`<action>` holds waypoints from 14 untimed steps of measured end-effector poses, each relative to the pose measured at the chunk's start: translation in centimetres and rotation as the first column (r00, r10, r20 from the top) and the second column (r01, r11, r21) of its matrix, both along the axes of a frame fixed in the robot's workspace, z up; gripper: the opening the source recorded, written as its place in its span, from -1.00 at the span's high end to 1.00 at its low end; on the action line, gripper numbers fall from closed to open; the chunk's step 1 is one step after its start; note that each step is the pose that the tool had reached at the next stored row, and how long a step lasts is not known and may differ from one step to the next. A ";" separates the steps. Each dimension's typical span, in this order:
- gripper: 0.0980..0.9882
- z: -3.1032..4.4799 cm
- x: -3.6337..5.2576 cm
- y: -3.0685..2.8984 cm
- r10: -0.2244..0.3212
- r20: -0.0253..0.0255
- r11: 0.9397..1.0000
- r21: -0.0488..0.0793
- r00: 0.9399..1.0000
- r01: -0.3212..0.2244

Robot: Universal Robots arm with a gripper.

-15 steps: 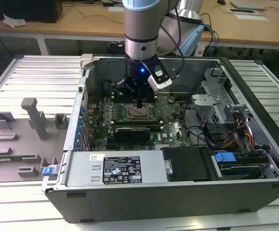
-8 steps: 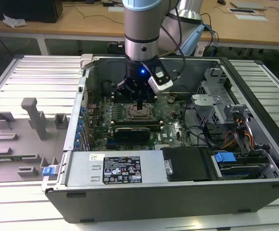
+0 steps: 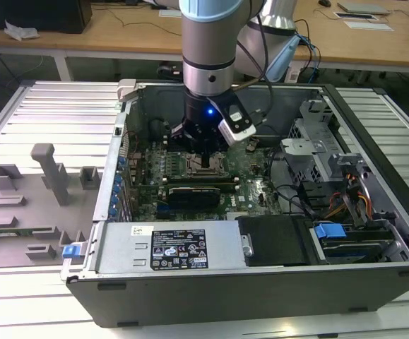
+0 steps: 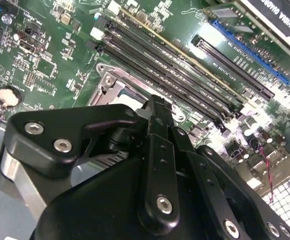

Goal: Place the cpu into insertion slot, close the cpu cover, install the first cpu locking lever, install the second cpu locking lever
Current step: 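Install the second cpu locking lever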

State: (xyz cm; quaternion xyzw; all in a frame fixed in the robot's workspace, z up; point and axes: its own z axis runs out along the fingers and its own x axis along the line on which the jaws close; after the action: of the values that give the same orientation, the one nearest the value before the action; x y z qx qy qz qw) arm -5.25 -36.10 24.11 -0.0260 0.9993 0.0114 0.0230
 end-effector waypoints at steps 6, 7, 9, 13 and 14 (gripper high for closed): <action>0.98 -0.13 -0.06 -0.03 0.000 -0.002 1.000 0.000 1.000 0.000; 0.98 -0.17 -0.05 -0.02 0.000 -0.017 1.000 0.003 1.000 0.000; 0.98 -0.17 -0.01 -0.06 0.000 -0.043 1.000 0.007 0.999 0.000; 0.98 -0.19 0.02 -0.17 0.001 -0.056 1.000 0.011 0.998 0.000; 0.98 -0.20 0.00 -0.37 0.001 -0.056 1.000 0.016 0.998 0.000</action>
State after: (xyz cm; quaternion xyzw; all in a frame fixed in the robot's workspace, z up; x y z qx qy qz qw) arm -5.25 -36.47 23.91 -0.0256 0.9995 0.0201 -0.0045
